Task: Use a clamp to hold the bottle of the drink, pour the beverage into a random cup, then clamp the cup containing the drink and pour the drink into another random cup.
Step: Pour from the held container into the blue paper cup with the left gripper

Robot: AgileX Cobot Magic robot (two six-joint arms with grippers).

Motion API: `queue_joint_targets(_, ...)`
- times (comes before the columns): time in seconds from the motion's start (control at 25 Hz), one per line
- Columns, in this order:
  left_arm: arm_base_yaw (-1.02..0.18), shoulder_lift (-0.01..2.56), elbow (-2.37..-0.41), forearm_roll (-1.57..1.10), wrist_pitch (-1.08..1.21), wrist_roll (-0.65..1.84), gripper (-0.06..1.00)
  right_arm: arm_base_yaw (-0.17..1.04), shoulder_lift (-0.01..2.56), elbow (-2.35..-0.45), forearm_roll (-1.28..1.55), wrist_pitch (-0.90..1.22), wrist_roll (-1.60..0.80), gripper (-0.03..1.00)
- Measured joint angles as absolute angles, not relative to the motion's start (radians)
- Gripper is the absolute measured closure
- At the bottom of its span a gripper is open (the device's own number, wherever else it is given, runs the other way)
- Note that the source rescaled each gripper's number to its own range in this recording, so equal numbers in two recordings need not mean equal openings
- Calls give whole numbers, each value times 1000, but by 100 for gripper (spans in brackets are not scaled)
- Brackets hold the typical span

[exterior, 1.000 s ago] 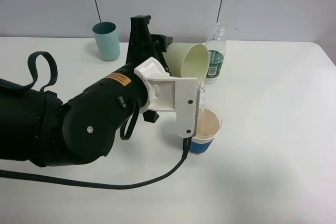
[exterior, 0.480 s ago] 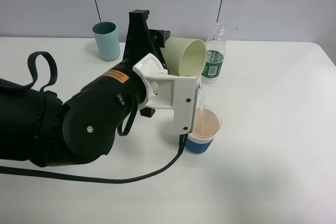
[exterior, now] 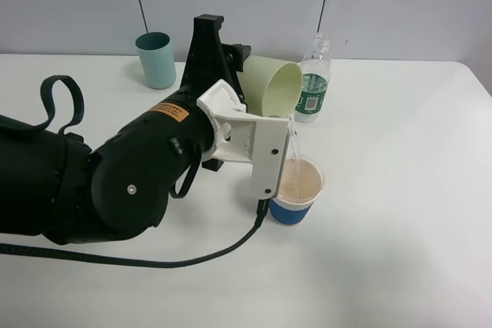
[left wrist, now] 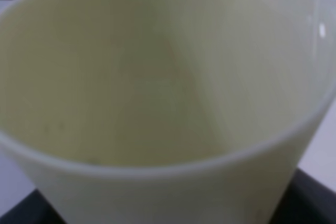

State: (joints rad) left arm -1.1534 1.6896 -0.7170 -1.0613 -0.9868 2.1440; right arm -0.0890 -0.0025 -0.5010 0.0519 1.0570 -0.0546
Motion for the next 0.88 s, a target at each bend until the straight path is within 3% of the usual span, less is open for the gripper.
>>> queue_joint_targets(0.88,-1153,1690,-717,-1025,-994,2278,90,-89,-2,-501,52,1057,-55,-3)
